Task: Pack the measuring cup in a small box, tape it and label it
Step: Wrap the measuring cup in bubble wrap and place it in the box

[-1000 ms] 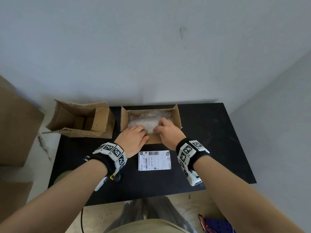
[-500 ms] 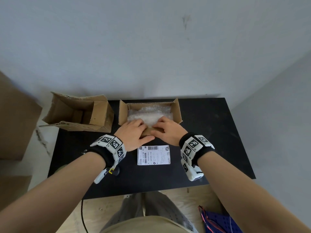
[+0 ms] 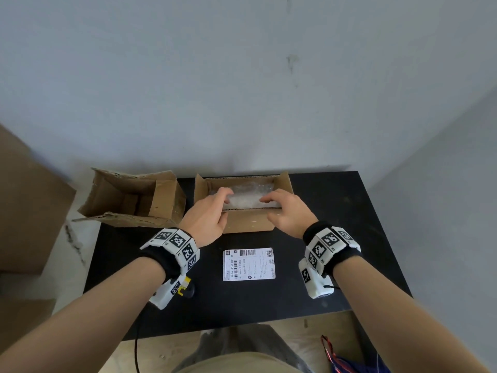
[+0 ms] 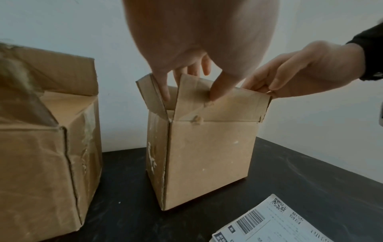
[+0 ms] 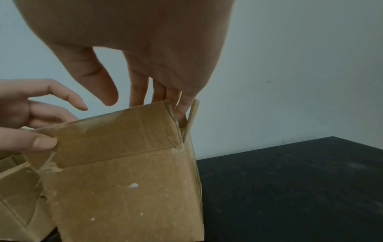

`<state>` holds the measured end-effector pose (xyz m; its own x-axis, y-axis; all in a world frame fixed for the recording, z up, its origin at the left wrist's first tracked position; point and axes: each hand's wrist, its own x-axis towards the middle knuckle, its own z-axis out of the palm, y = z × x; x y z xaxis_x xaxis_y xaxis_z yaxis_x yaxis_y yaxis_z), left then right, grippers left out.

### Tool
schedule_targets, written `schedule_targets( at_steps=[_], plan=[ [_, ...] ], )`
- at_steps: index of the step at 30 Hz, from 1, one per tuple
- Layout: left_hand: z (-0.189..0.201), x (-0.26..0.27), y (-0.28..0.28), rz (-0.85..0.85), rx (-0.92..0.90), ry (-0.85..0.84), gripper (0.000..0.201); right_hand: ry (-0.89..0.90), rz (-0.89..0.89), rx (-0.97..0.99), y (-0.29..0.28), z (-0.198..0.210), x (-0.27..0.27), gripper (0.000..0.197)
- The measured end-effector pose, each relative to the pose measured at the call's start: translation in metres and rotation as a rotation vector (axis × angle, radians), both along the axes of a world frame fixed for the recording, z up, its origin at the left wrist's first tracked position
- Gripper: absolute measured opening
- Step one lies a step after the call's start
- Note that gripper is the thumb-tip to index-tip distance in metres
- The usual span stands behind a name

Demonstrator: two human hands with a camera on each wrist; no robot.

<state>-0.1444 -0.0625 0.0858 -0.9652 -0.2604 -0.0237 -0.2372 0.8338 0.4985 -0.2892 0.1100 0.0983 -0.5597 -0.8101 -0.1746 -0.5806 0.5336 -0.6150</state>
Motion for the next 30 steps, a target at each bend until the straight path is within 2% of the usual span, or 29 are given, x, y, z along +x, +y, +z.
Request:
schedule_targets(
  at_steps=[3, 7, 11, 13, 16, 20, 24, 27, 30],
  plan=[
    [0.003, 0.002, -0.003, 0.026, -0.025, 0.029, 0.045, 0.012, -0.018, 0.044, 0.001, 0.000, -0.003, 0.044],
    [0.004, 0.007, -0.007, 0.097, -0.034, 0.050, 0.041, 0.060, -0.119, -0.011, 0.002, -0.004, -0.006, 0.034],
    [0.003, 0.006, -0.011, 0.113, -0.046, 0.055, 0.036, 0.077, -0.142, -0.008, 0.001, -0.007, -0.008, 0.031],
    [0.001, 0.007, -0.012, 0.082, -0.049, 0.067, 0.030, 0.069, -0.136, -0.007, -0.001, -0.007, -0.009, 0.035],
    [-0.004, 0.012, -0.012, 0.053, 0.000, 0.069, 0.040, 0.059, -0.113, 0.029, -0.006, -0.005, -0.014, 0.043],
    [-0.008, 0.018, -0.015, 0.064, -0.060, 0.076, 0.029, 0.060, -0.135, 0.103, -0.010, -0.002, -0.021, 0.051],
    [-0.010, 0.024, -0.019, 0.067, -0.235, 0.085, 0.048, 0.030, -0.085, 0.164, -0.012, 0.000, -0.028, 0.065],
    [-0.012, 0.029, -0.015, 0.179, -0.163, 0.076, 0.064, -0.044, -0.030, 0.224, -0.014, 0.002, -0.037, 0.083],
    [-0.015, 0.032, -0.009, 0.203, -0.077, 0.061, 0.075, -0.119, 0.003, 0.256, -0.014, 0.003, -0.045, 0.098]
  ],
)
